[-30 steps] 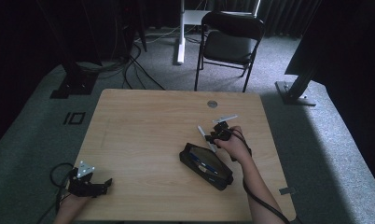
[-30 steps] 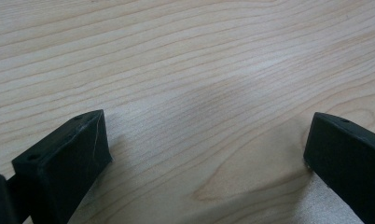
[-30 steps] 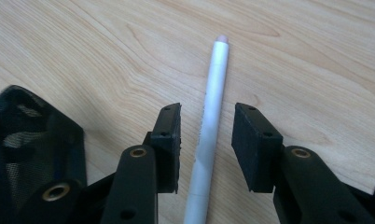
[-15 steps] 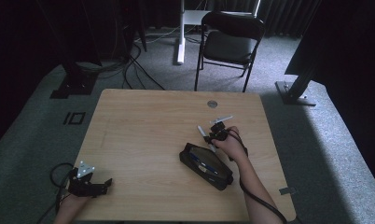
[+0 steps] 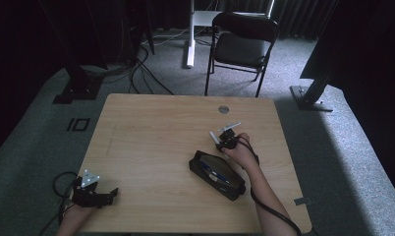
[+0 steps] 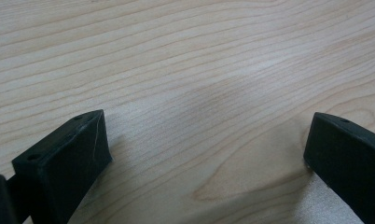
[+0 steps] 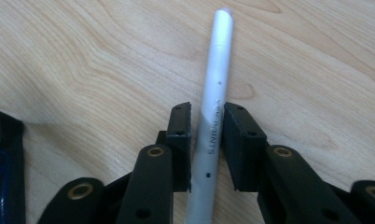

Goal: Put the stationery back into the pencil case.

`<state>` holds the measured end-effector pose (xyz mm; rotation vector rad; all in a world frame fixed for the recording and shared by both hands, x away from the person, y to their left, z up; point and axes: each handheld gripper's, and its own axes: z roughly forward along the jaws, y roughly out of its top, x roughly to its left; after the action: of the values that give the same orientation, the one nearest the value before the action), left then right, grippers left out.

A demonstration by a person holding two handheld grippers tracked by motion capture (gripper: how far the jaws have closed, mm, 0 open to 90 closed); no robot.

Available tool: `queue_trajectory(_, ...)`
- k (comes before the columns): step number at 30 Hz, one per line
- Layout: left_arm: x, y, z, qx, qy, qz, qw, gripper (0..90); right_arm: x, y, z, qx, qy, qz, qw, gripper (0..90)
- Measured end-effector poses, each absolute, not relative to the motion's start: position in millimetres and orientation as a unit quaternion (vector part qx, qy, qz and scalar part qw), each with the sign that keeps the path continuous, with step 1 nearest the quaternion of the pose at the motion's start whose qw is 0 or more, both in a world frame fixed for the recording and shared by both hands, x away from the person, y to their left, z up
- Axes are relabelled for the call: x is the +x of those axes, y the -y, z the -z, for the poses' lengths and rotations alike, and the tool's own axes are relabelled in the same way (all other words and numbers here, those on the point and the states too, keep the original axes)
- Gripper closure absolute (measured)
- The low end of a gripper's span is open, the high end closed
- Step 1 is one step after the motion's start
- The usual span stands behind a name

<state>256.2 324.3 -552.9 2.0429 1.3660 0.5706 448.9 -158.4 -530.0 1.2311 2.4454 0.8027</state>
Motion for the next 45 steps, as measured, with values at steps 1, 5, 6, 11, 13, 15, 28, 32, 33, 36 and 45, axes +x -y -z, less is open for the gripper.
queue_trajectory(1, 256.2, -324.4, 552.9, 0.771, -0.516, -0.215, 0.304, 0.3, 448.9, 158.4, 530.2, 0.429, -0.847, -0.279, 0.145, 74.2)
queue_trajectory(5, 256.2, -324.3, 552.9, 0.771, -0.516, -0.215, 0.304, 0.3, 449.3, 159.3, 530.3, 0.433, -0.844, -0.278, 0.148, 78.0)
queue_trajectory(6, 256.2, -324.4, 552.9, 0.771, -0.516, -0.215, 0.304, 0.3, 449.4, 159.1, 530.2, 0.434, -0.844, -0.277, 0.148, 78.2)
queue_trajectory(11, 256.2, -324.4, 552.9, 0.771, -0.516, -0.215, 0.305, 0.4, 450.6, 158.5, 529.7, 0.454, -0.834, -0.28, 0.141, 78.5)
queue_trajectory(13, 256.2, -324.3, 552.9, 0.771, -0.516, -0.215, 0.305, 0.4, 450.5, 159.5, 529.0, 0.456, -0.831, -0.285, 0.14, 78.6)
queue_trajectory(15, 256.2, -324.4, 552.9, 0.771, -0.516, -0.215, 0.304, 0.3, 449.8, 161.5, 525.8, 0.457, -0.828, -0.29, 0.144, 78.6)
queue_trajectory(28, 256.2, -324.3, 552.9, 0.771, -0.516, -0.215, 0.304, 0.4, 438.3, 175.0, 493.5, 0.446, -0.825, -0.312, 0.15, 78.5)
queue_trajectory(32, 256.2, -324.3, 552.9, 0.771, -0.516, -0.215, 0.304, 0.4, 434.4, 180.3, 482.8, 0.443, -0.824, -0.316, 0.157, 78.5)
queue_trajectory(33, 256.2, -324.3, 552.9, 0.771, -0.516, -0.215, 0.304, 0.4, 434.4, 180.3, 482.8, 0.443, -0.824, -0.316, 0.157, 78.5)
queue_trajectory(36, 256.2, -324.3, 552.9, 0.771, -0.516, -0.215, 0.304, 0.3, 429.9, 184.3, 473.1, 0.439, -0.825, -0.318, 0.159, 78.5)
queue_trajectory(45, 256.2, -324.4, 552.9, 0.771, -0.516, -0.215, 0.304, 0.3, 416.6, 189.7, 457.6, 0.425, -0.828, -0.328, 0.163, 78.5)
